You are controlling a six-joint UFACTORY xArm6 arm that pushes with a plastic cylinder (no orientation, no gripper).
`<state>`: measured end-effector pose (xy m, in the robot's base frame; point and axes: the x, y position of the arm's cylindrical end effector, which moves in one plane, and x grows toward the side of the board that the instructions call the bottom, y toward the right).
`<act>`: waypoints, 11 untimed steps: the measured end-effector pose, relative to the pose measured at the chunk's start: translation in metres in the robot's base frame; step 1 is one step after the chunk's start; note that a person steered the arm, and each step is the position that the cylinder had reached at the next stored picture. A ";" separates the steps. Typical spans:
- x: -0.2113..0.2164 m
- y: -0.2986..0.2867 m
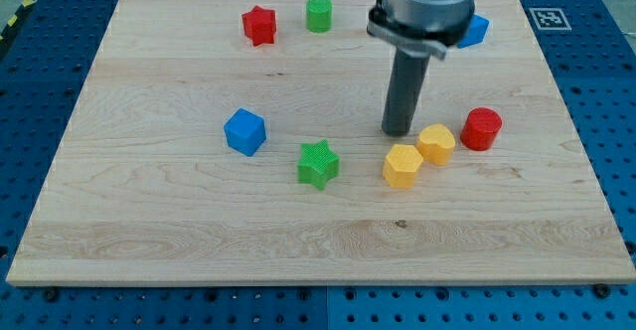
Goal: Place the red circle and yellow heart in a diagonal line
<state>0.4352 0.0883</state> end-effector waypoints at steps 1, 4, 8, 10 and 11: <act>-0.009 0.046; 0.007 0.052; 0.036 0.030; -0.042 -0.091; -0.057 -0.181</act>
